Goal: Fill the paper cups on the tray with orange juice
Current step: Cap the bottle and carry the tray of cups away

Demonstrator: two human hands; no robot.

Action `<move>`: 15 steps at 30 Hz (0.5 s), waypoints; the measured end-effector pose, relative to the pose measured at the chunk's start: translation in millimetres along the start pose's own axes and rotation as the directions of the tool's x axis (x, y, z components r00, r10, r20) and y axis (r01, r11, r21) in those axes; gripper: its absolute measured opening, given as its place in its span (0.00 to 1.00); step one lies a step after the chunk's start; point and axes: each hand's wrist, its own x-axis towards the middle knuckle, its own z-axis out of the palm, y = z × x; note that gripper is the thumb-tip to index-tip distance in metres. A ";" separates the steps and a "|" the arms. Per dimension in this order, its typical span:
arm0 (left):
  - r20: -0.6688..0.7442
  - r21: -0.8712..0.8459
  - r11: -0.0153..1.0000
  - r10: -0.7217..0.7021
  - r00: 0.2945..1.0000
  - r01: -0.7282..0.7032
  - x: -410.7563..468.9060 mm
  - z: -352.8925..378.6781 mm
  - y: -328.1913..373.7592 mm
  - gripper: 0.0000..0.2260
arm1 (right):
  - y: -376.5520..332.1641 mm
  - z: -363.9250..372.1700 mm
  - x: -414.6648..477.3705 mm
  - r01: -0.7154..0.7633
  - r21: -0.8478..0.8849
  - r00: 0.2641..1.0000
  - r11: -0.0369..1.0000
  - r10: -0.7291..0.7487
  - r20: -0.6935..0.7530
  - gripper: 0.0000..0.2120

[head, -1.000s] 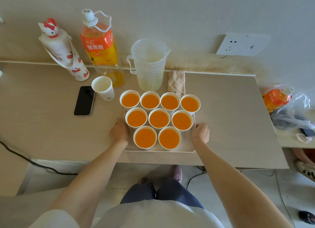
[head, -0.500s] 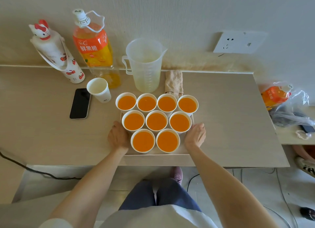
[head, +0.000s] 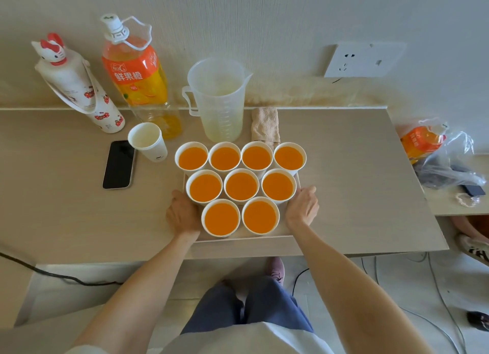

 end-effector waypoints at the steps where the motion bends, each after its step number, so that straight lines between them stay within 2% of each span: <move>1: 0.002 -0.010 1.000 -0.002 1.000 0.002 -0.1 -0.5 0.4 0.17 | -0.4 -0.6 0.6 0.002 -0.004 1.000 1.000 -0.002 0.008 0.06; 15: 0.043 -0.061 0.998 -0.013 0.999 0.016 -20.5 2.3 19.4 0.18 | 21.4 -20.4 9.6 -0.002 0.040 1.000 0.999 0.002 0.001 0.05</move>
